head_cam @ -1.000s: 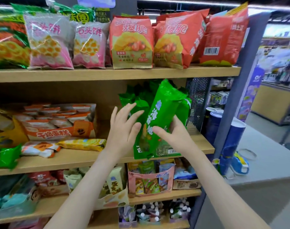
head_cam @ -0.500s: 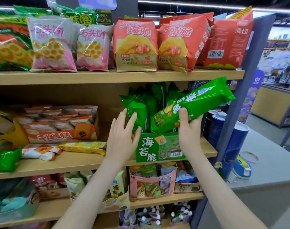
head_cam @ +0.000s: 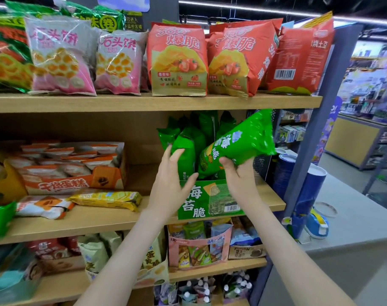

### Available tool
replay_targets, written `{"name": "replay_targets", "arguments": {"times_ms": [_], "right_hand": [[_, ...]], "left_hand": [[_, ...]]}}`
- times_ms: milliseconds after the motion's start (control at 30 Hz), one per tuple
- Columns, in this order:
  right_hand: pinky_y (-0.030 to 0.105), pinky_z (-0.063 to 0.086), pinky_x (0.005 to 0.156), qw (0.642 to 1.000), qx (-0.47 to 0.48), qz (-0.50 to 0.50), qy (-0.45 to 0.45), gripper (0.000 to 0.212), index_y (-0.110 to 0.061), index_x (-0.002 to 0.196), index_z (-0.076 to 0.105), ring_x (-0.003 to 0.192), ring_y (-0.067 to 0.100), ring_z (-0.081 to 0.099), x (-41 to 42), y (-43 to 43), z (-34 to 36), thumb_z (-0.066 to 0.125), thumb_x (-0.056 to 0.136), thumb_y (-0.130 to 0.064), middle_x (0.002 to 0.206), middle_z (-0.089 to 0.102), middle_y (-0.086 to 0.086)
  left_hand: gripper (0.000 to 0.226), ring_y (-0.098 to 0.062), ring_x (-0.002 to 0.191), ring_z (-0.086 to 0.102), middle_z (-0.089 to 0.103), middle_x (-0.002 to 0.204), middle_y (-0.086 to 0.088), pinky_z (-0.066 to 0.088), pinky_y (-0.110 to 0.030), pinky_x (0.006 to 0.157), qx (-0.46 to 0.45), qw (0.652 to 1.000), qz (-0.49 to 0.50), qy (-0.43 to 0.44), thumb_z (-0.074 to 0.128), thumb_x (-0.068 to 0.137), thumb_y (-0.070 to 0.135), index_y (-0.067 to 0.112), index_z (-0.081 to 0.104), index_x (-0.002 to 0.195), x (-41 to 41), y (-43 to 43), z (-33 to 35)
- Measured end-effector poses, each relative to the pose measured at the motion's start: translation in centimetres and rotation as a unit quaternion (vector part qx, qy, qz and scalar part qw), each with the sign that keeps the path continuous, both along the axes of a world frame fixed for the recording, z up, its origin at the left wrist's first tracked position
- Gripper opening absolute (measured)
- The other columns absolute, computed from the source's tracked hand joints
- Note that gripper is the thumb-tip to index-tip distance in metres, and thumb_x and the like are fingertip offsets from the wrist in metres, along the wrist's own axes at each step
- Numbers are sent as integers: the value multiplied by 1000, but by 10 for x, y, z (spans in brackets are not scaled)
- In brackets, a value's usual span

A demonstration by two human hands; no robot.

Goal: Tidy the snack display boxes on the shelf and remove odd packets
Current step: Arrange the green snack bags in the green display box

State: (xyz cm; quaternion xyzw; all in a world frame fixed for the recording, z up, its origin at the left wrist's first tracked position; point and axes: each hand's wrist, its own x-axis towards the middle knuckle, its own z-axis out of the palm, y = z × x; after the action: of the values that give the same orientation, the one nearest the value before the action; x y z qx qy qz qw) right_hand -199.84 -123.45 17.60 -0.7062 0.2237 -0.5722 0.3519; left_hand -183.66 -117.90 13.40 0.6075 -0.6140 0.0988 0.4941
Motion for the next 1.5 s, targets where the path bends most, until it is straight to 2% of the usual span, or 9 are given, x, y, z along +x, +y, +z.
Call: {"name": "replay_targets", "arguments": {"times_ms": [300, 400, 500, 633, 700, 800, 1000, 1200, 1500], "right_hand": [[37, 29, 103, 977, -80, -112, 162, 41, -22, 119, 43, 101, -14, 38, 13, -14, -18, 63, 90, -42, 104, 49, -17], [32, 35, 109, 975, -133, -169, 50, 77, -6, 143, 25, 123, 8, 37, 17, -11, -24, 69, 86, -33, 133, 35, -1], [41, 37, 111, 968, -195, -155, 31, 87, -26, 149, 7, 138, 26, 32, 18, -8, -25, 69, 88, -20, 145, 20, -11], [17, 21, 110, 946, -240, -176, 126, 81, -36, 148, 1, 131, 27, 31, 21, -7, -25, 59, 93, -22, 149, 30, 21], [27, 35, 101, 938, -243, -187, 161, 79, -36, 150, 2, 117, 29, 43, 24, -6, -30, 57, 94, -22, 137, 43, 24], [39, 47, 88, 928, -243, -201, 200, 77, -32, 152, 4, 100, 25, 53, 28, -8, -44, 53, 93, -25, 118, 55, 16], [55, 41, 99, 915, -237, -278, 169, 59, -18, 144, 27, 127, 32, 40, 31, -11, -62, 53, 93, -34, 139, 37, 15], [66, 8, 112, 898, -250, -242, 267, 80, -39, 153, -4, 148, 35, -4, 33, -11, -59, 43, 91, -57, 160, -3, 8], [66, 6, 112, 865, -248, -263, 348, 86, -38, 153, 3, 148, 36, -7, 35, -15, -63, 45, 84, -65, 159, -12, 10]], "left_hand": [[66, -24, 121, 54, 46, 132, -11, 50, -42, 99, -66, 996, -3, 65, 69, 87, 17, 44, 22, 126, -4, -8, -1], [77, -10, 120, 49, 40, 132, -9, 43, -14, 99, -77, 992, -36, 94, 72, 85, 8, 24, 16, 135, -7, -7, -4], [80, -11, 125, 48, 42, 138, -6, 41, -21, 104, 16, 979, -98, 175, 72, 85, 14, 23, 16, 141, -3, -5, -1], [49, -7, 110, 52, 52, 116, 12, 37, 0, 81, 92, 986, -61, 128, 68, 88, 19, 20, 46, 131, 8, -3, 9], [49, -7, 105, 49, 48, 114, 9, 35, 3, 72, 98, 987, -40, 123, 70, 87, 18, 16, 48, 132, 9, -3, 17], [57, -3, 103, 45, 41, 120, 6, 37, 2, 71, 111, 980, -43, 160, 71, 87, 21, 15, 45, 136, 12, -1, 32], [39, 15, 100, 53, 59, 116, 13, 42, -6, 80, 49, 952, -132, 272, 73, 84, 16, 25, 53, 117, 15, 7, 46], [42, -13, 106, 62, 65, 115, -3, 51, -30, 86, 2, 918, -188, 350, 72, 81, 8, 19, 55, 118, 13, 6, 48], [52, -20, 111, 61, 65, 116, -5, 51, -33, 90, -55, 908, -194, 368, 76, 77, 2, 11, 55, 124, 13, 2, 54]]}}
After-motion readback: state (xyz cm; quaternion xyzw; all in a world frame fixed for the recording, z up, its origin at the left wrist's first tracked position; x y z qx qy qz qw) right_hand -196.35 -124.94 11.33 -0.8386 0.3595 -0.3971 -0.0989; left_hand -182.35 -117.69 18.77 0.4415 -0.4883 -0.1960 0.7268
